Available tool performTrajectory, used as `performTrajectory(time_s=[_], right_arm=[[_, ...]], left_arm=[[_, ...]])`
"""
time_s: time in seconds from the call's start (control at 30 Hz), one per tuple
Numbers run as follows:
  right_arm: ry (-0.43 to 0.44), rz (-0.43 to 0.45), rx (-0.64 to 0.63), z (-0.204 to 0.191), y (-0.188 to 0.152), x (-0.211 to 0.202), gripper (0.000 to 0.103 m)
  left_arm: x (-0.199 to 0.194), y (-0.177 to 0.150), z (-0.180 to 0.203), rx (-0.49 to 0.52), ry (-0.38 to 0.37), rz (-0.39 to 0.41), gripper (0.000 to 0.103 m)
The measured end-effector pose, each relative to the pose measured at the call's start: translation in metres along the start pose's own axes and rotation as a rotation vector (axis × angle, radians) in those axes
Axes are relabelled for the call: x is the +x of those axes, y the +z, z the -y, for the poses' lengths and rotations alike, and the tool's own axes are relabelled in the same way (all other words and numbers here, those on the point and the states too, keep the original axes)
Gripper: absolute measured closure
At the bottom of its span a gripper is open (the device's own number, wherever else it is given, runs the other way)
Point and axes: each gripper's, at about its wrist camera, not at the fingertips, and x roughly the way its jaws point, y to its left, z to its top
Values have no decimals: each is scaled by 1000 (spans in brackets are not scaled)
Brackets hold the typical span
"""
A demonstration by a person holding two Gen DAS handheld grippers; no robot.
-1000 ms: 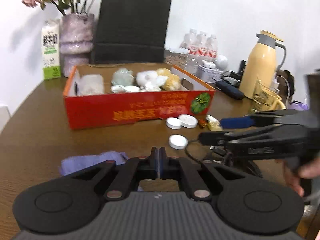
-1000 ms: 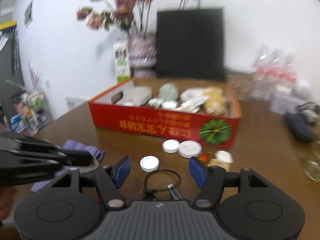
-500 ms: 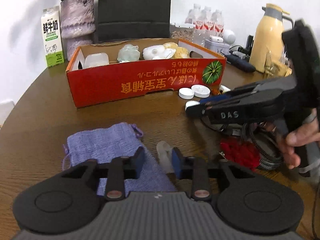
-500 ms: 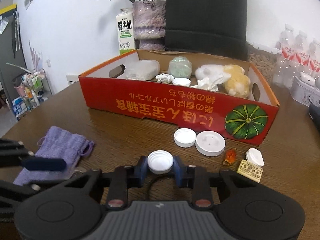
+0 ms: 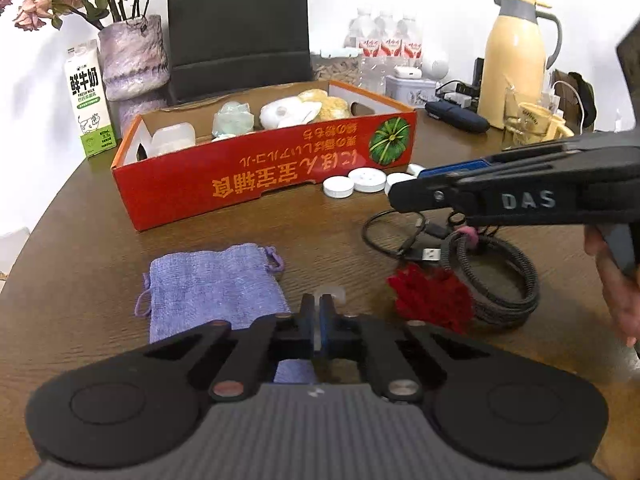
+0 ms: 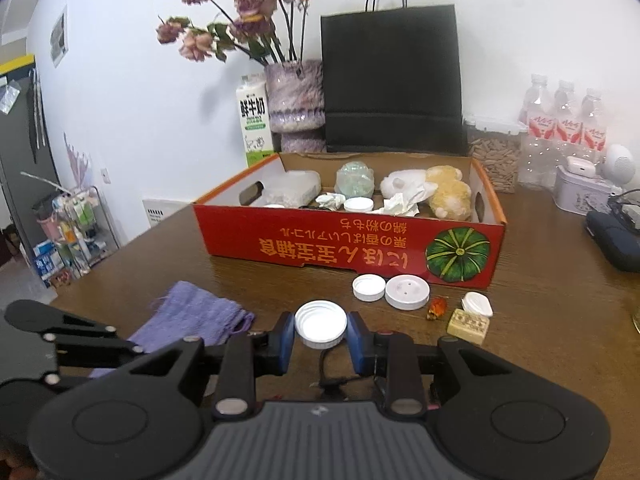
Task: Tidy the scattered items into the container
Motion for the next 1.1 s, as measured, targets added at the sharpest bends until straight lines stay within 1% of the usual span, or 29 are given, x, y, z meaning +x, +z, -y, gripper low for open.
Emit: performTrajectory(time_s=[0.1,0.23,0.33,0.4,0.53,0.63,0.73,0.8,0.93,1.0,1.1], right_arm=[[2,24,-4,-2,-1,-20,76],[1,76,-9,-6,0,-53,76],[0,121,-8,-7,2,-77,76],[-5,152,-13,-8,5,-93,76],[-8,204,-31,-11,12,-120,76],[-4,230,-43,-12,19,-133,76],[-19,245,-76,-13,32,-135,76],[-20,269,-111,-16,45,-136,76],[-20,293,-167,-17,81,-123,76],[-6,274,-174,-11,104,-105,76],[34,186,-134,2,139,-56,76]], left_arm=[[-19,3,2,-41,-13,46,100],[-53,13,-6,-105,-30,117,100],[-73,22,-14,-139,-50,157,100],[-86,27,-17,-152,-48,184,100],[-118,34,-24,-161,-35,268,100],[-128,45,-33,-155,-36,300,100],[-124,67,-46,-139,-24,320,100],[-117,84,-60,-154,-58,312,100],[-92,130,-91,-163,-58,286,100],[-76,150,-102,-160,-75,259,100],[-33,178,-116,-145,-105,160,100]])
